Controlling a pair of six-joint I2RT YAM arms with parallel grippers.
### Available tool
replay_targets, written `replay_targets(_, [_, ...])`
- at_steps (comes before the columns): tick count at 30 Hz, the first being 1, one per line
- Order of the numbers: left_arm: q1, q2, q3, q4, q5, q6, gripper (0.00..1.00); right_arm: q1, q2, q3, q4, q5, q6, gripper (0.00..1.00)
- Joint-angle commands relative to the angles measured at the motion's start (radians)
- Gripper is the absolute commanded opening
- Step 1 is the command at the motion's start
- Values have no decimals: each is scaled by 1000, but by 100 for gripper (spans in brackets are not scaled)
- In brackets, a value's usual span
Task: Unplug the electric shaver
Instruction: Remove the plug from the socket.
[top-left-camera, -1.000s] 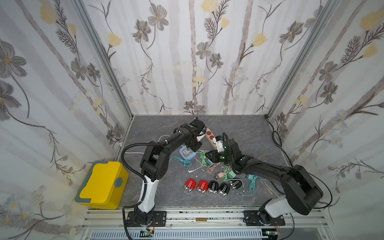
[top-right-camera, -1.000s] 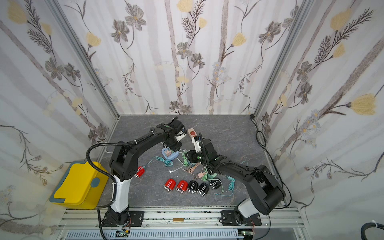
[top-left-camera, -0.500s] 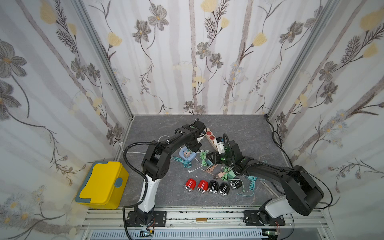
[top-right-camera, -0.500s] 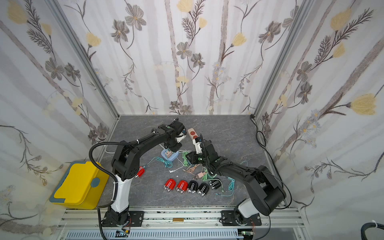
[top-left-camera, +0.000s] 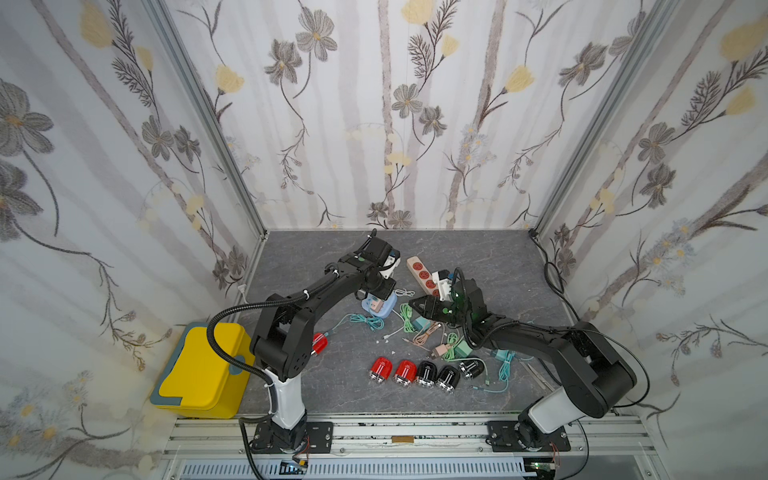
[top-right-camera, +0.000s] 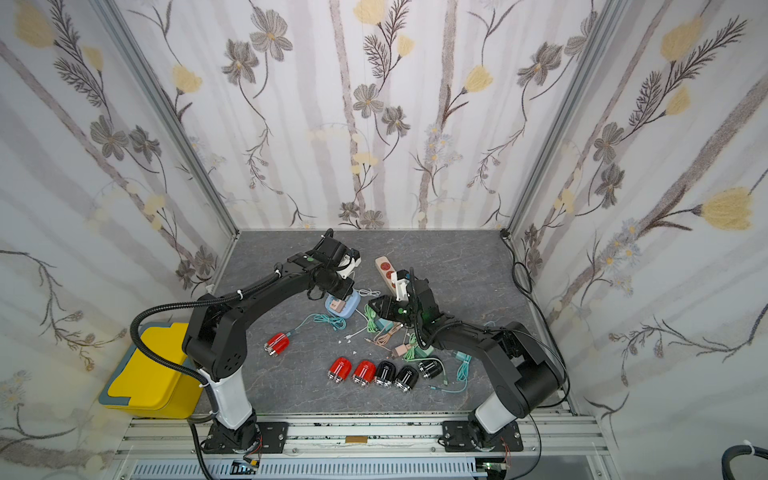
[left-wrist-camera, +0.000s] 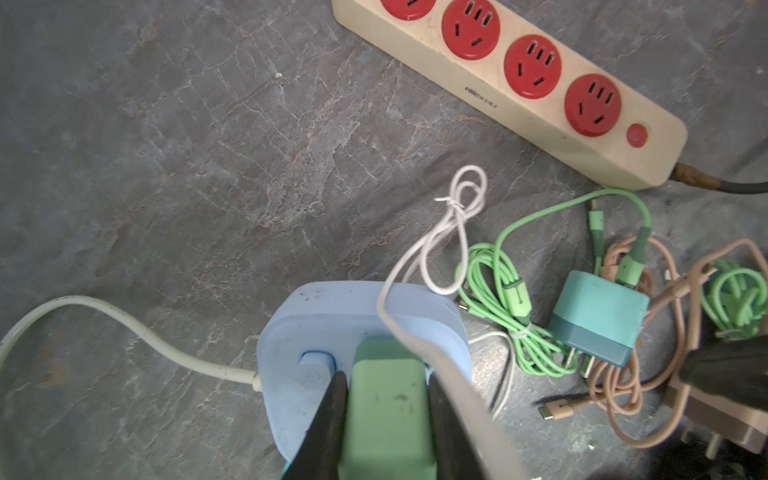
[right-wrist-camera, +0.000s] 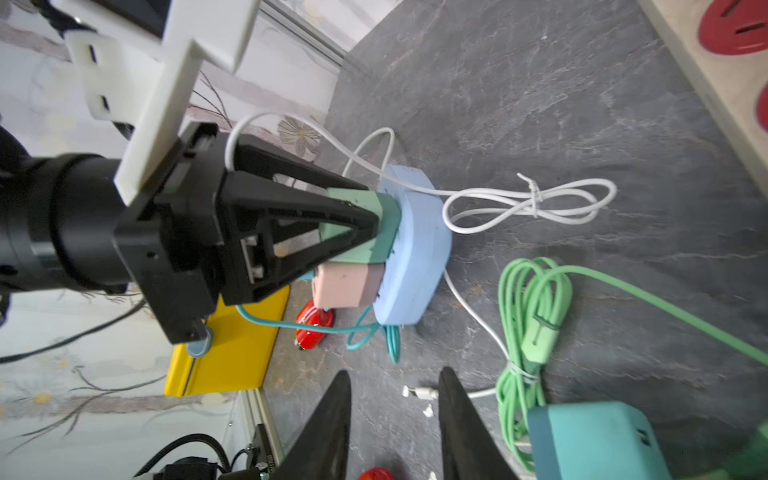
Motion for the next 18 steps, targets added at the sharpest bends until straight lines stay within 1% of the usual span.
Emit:
replay_targets(1, [19,-48,-62,140,85,-64,18,0,59,23,190,-65,107,36])
replay_targets(6, [39,-109,-149,222,146,-98,18,1,121,50,182,-40,134,41])
replay_targets(7, [41,-116,-158,229,145,-98,17,1,135,88,169,-41,134,41])
replay_targets(10, [46,-120,-160,242,161,-98,17,5,164,104,168,-51,134,42])
replay_targets(13, [47,-116,-160,247,188,-94,17,13,190,136,137,-54,105,45])
replay_targets(18, [56,-101,-141,226,196,-89,16,20,214,161,94,-37,81,46])
